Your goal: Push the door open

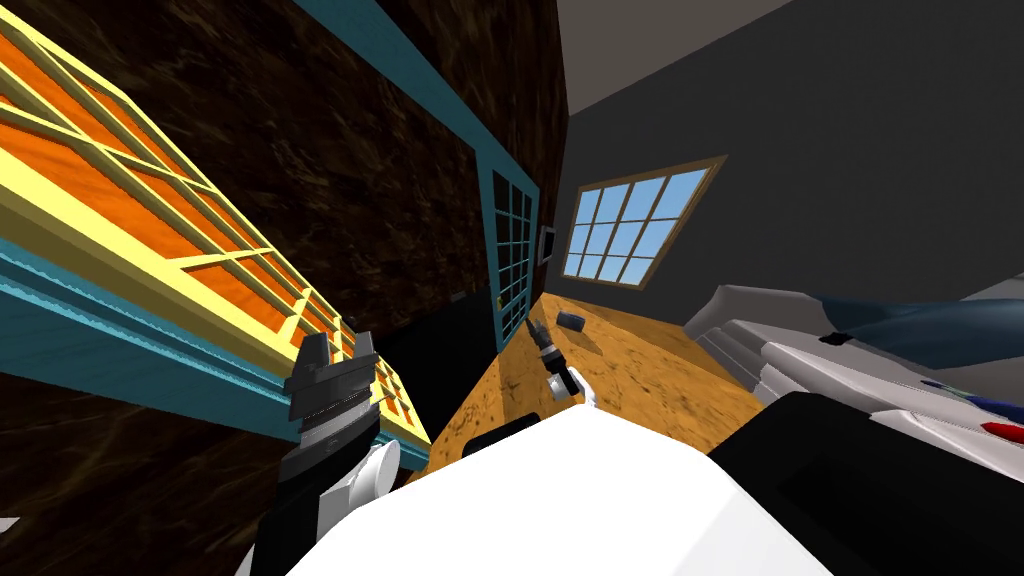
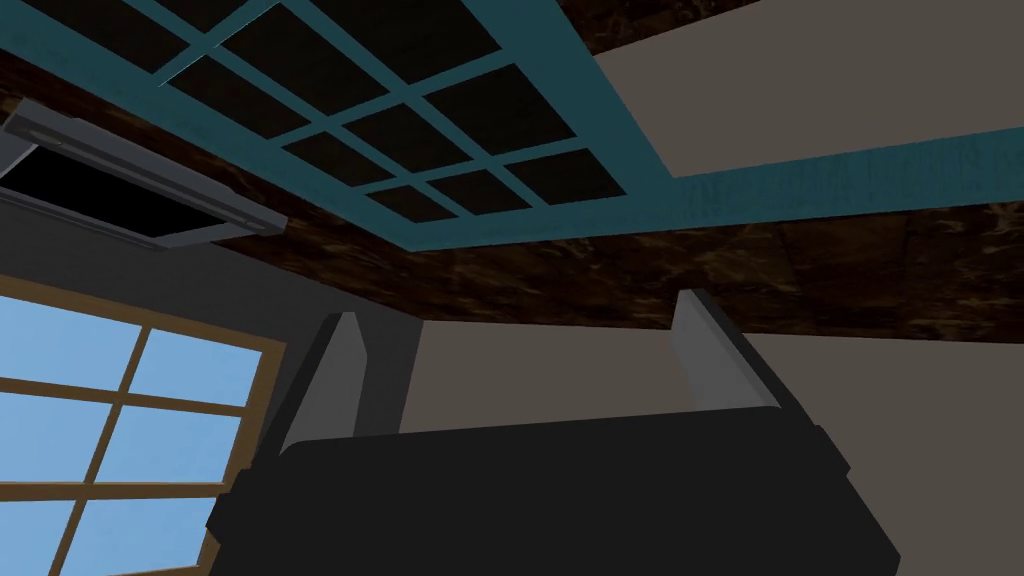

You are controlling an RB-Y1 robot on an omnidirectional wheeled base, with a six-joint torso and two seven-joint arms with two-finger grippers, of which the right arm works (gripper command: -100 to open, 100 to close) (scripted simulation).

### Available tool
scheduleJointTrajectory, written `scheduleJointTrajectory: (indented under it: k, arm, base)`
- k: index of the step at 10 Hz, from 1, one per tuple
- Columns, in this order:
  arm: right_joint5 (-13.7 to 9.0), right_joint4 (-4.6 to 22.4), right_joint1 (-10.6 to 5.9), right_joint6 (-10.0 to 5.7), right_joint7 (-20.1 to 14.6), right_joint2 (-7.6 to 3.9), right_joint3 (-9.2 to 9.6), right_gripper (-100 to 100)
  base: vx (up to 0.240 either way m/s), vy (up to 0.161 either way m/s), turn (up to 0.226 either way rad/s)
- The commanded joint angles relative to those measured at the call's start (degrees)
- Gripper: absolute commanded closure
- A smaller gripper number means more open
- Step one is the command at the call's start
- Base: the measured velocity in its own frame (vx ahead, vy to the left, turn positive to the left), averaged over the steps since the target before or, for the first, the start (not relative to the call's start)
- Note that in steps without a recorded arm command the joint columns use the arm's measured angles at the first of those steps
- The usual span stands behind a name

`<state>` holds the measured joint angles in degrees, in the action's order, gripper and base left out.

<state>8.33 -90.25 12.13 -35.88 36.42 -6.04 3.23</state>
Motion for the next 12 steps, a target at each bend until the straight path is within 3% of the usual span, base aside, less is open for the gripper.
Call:
scheduleJointTrajectory:
  k: [1, 4, 12]
  arm:
    - [0.4, 1.7, -0.63, -0.36, 1.6, -0.02, 0.29, -100]
    - [1.3, 6.6, -2.44, -1.49, 5.2, -0.04, 0.88, -100]
    - [3.0, 16.3, -6.07, -3.73, 12.3, 0.22, 2.07, -100]
  base:
    - [0.09, -0.071, 0.048]
    - [0.095, -0.079, 0.074]
    - [0.094, -0.075, 0.06]
